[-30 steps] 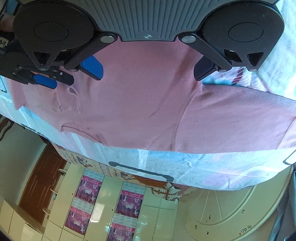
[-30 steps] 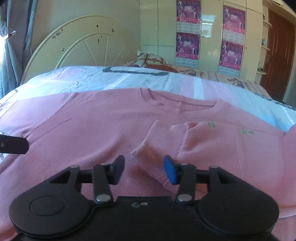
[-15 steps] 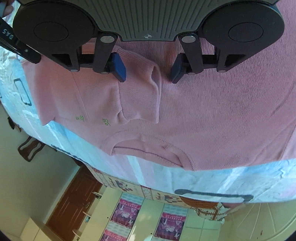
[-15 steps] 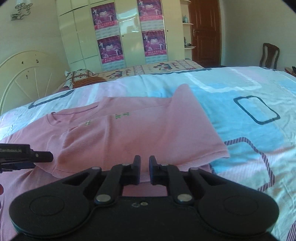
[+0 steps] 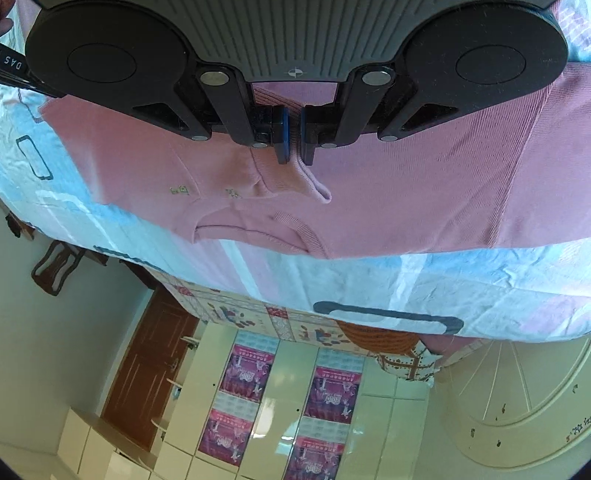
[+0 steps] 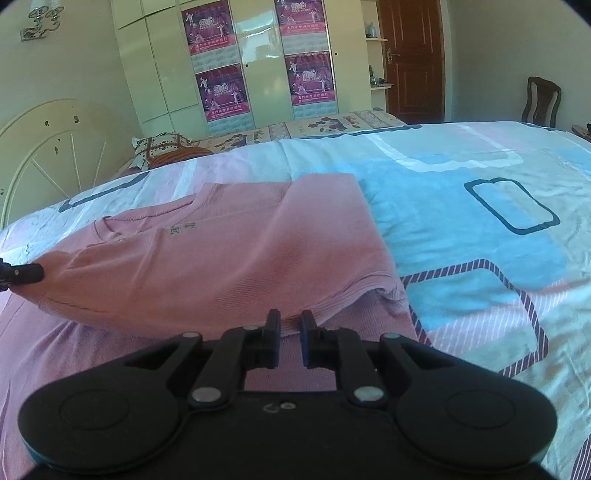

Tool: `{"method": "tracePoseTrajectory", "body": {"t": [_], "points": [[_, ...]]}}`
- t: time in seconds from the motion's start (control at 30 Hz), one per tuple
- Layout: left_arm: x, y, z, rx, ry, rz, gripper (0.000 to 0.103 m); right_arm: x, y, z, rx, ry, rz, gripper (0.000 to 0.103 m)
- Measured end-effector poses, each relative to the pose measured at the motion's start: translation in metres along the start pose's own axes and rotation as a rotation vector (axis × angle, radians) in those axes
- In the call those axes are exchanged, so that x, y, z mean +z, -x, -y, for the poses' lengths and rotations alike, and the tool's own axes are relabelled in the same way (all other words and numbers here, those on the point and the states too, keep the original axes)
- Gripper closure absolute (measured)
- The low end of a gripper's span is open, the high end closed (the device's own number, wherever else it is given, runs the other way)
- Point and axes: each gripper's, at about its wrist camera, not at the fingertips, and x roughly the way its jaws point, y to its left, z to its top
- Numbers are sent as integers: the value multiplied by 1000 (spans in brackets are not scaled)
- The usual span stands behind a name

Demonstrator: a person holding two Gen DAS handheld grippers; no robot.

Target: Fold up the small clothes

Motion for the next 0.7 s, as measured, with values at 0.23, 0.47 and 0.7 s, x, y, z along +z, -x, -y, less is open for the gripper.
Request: {"method": "tracePoseTrajectory", "body": {"t": [0.23,0.47,0.7], "points": [[-11,-13,-14,19,7,-12,98,4,7,7,-5,4,28,89],[-27,-27,-17,63,-18,-51,98,13,-14,27,-92,-2,21,90],[-16,-7,-13,211,-43,46,95,19,-19,35,-66,8,5,88]]}}
